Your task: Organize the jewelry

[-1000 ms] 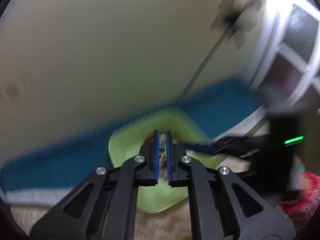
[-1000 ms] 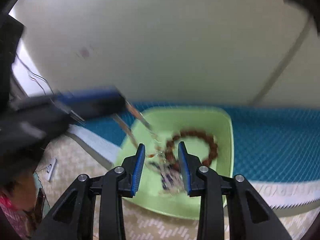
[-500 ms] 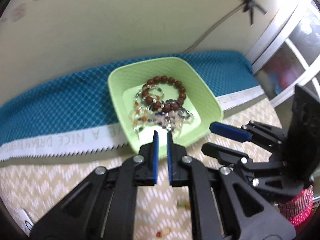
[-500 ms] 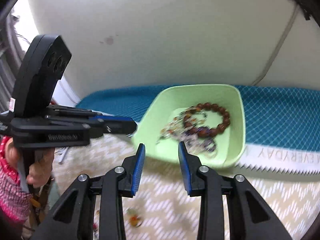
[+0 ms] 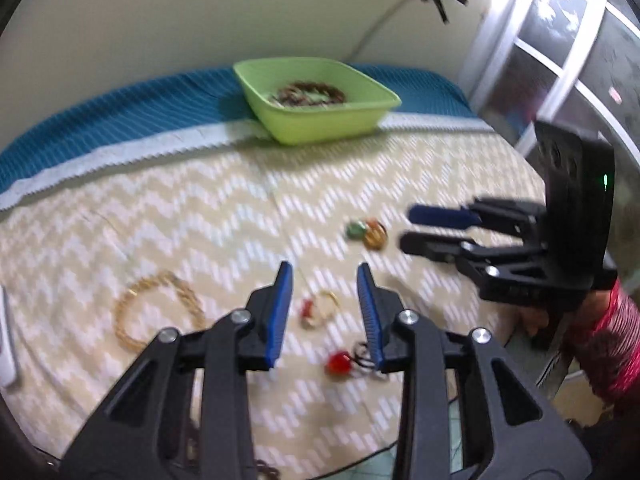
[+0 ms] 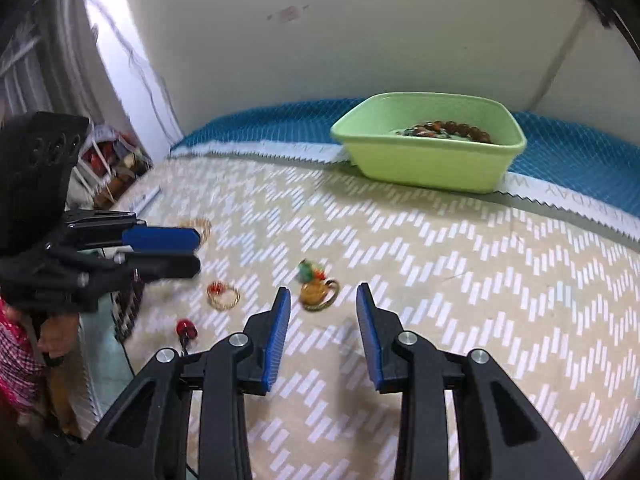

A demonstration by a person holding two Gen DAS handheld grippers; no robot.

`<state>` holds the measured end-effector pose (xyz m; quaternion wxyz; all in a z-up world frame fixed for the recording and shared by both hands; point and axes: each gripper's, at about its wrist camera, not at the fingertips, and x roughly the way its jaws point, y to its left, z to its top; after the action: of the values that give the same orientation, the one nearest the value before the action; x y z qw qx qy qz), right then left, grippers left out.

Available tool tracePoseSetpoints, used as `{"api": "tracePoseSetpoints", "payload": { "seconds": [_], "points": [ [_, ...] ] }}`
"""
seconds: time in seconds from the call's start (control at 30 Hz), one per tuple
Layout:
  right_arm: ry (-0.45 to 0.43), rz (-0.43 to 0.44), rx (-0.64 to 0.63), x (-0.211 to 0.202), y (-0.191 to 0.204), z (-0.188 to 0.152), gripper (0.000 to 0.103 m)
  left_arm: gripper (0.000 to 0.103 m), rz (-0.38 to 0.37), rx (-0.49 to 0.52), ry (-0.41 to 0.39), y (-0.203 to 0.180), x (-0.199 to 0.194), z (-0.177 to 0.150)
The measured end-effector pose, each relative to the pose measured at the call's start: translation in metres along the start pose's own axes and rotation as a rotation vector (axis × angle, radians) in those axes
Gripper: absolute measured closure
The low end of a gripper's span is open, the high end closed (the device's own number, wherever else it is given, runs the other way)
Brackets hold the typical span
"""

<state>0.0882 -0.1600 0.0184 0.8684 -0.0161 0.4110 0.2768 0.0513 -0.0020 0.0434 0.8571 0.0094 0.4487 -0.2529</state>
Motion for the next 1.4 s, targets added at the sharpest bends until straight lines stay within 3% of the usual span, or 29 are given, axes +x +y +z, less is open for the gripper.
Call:
{"api": "tracePoseSetpoints", "payload": {
  "seconds": [0.1,0.2,0.3,0.33,0.4,0.43,0.63,0.8,1.0,1.17,1.2,1.3,1.33,1.4],
  "points": [
    [0.014,-0.022,-0.053,0.007,0.007,0.002,0.086,0.072,0.003,-0.008,0.007,-0.001,0.01,-0.007],
    [0.014,-0.05,-0.094,0.015,0.012,0.007,0.086,0.072,0.05,-0.026,0.018,0.005,0.021,-0.011],
    [0.046,-0.055,-0.116,0.024,0.013,0.016,0.087,0.072,0.032,-0.038,0.036,0.009,0.028,-0.016],
    [0.061,-0.044,-0.116,0.028,0.012,0.017,0.103,0.072,0.022,-0.032,0.041,0.008,0.03,-0.018],
    [0.082,-0.023,-0.115,0.036,0.01,0.019,0.103,0.086,0.026,-0.001,0.036,0.005,0.031,-0.021],
    [0.081,-0.006,-0.091,0.036,0.007,0.021,0.103,0.088,0.025,0.005,0.033,0.005,0.031,-0.021],
    [0.013,0.206,0.165,0.024,-0.025,0.024,0.103,0.093,-0.131,-0.136,0.028,0.029,0.029,-0.007],
    [-0.053,0.267,0.258,0.012,-0.045,0.032,0.103,0.093,-0.228,-0.217,-0.043,0.044,0.022,0.029],
    [-0.208,0.198,0.366,-0.009,-0.086,0.062,0.103,0.093,-0.223,-0.232,-0.078,0.044,0.038,0.095],
    [-0.222,0.083,0.376,-0.004,-0.109,0.089,0.103,0.091,-0.154,-0.227,-0.071,0.043,0.064,0.142],
    [-0.212,0.054,0.369,-0.001,-0.111,0.092,0.103,0.089,-0.137,-0.232,-0.053,0.043,0.071,0.148],
    [-0.195,-0.01,0.339,0.006,-0.115,0.094,0.103,0.07,-0.09,-0.252,0.002,0.048,0.093,0.155],
    [-0.198,-0.02,0.331,0.008,-0.114,0.094,0.098,0.063,-0.081,-0.261,0.01,0.05,0.097,0.155],
    [-0.226,-0.019,0.324,0.004,-0.111,0.091,0.082,0.061,-0.096,-0.279,0.008,0.05,0.101,0.155]
  ]
}}
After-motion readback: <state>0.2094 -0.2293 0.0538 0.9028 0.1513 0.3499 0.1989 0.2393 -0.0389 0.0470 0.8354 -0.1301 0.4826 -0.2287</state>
